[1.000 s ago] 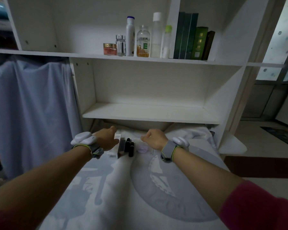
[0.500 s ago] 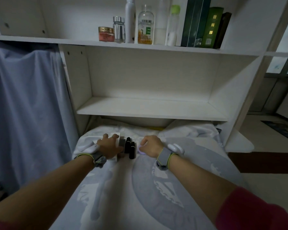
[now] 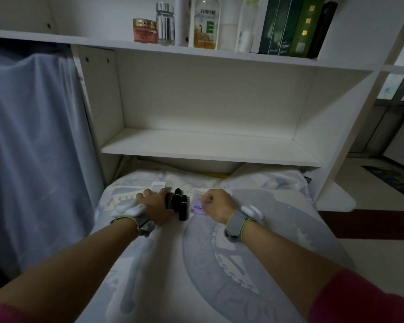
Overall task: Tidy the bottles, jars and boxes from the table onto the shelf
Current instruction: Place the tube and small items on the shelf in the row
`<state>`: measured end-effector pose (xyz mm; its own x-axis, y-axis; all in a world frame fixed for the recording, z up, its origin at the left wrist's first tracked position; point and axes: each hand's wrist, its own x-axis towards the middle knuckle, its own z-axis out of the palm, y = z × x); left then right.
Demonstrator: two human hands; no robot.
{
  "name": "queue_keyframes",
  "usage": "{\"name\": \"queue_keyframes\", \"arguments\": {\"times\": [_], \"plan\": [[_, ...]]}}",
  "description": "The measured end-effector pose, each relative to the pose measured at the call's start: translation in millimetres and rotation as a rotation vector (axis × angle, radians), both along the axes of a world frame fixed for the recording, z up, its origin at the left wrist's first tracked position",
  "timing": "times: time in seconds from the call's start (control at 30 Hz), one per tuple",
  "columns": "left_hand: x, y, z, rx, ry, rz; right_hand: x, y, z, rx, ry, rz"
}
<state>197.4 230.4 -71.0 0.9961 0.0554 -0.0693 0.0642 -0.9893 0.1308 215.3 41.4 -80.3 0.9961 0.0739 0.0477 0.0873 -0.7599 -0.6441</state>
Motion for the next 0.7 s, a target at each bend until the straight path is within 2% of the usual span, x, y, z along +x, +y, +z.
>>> {"name": "queue_keyframes", "arguments": {"times": [0.13, 0.3, 0.37, 0.53, 0.63, 0.7], "plan": [[-3.9, 1.1, -0.1, -0.027, -0.036, 0.048, -3.0, 2.6, -1.3, 0.069, -0.028, -0.006], [-9.0, 2.1, 11.2, -0.217, -0.037, 0.156, -12.6, 15.7, 6.8, 0.263, -0.014, 0.013], [-15.2, -5.3, 23.3, -0.250, -0.091, 0.194, -15.6, 24.8, 12.3, 0.351, 0.054, 0.031], [-26.9, -18.9, 45.2, -0.389, -0.172, 0.122, -35.1, 41.3, 39.9, 0.742, 0.439, 0.095], [-35.1, -28.9, 53.3, -0.474, -0.194, 0.071, -39.7, 42.3, 50.9, 0.914, 0.477, 0.070], [-41.2, -35.9, 56.0, -0.474, -0.220, 0.045, -43.2, 41.0, 56.2, 0.952, 0.458, 0.042]]}}
